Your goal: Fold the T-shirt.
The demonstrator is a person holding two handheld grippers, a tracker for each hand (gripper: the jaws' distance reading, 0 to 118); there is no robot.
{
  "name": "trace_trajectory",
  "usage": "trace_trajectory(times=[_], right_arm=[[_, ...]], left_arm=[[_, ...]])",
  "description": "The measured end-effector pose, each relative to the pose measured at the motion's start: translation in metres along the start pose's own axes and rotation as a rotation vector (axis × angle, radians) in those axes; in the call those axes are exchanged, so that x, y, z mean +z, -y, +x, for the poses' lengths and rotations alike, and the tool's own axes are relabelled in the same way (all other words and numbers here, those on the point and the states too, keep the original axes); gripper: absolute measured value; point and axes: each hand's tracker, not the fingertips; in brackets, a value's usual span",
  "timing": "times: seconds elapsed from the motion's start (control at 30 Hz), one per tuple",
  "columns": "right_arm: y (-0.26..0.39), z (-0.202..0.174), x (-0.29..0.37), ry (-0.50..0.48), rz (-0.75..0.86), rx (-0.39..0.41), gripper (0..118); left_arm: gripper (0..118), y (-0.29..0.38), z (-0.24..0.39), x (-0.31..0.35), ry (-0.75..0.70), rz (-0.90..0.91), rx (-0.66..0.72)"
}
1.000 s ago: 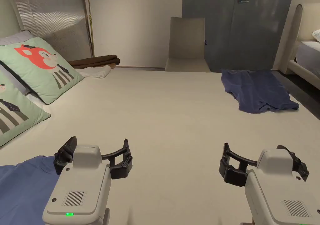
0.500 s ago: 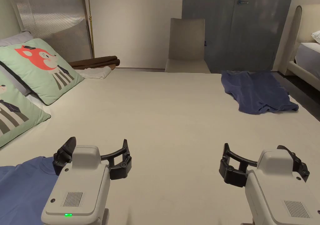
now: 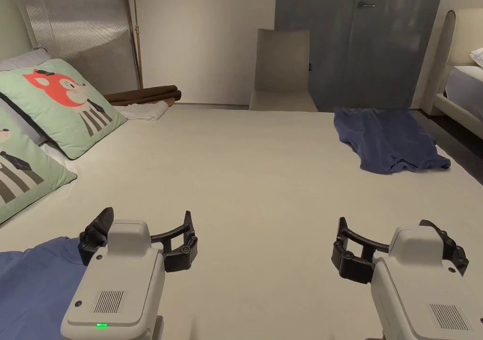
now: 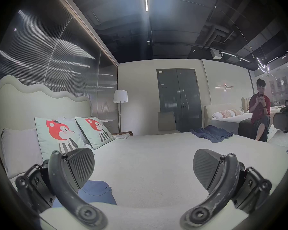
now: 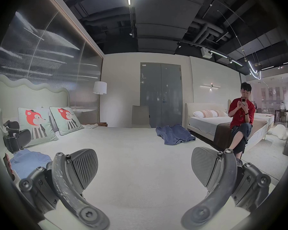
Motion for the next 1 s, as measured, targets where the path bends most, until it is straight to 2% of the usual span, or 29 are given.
trace_trajectory(times=[1.0], right_arm=[[-0.0011, 0.0014, 0.0006, -0.007, 0.007, 0.007, 112]], left_arm=[[116, -0.0012, 0.0018, -0.0003, 0.008, 0.002, -0.003]])
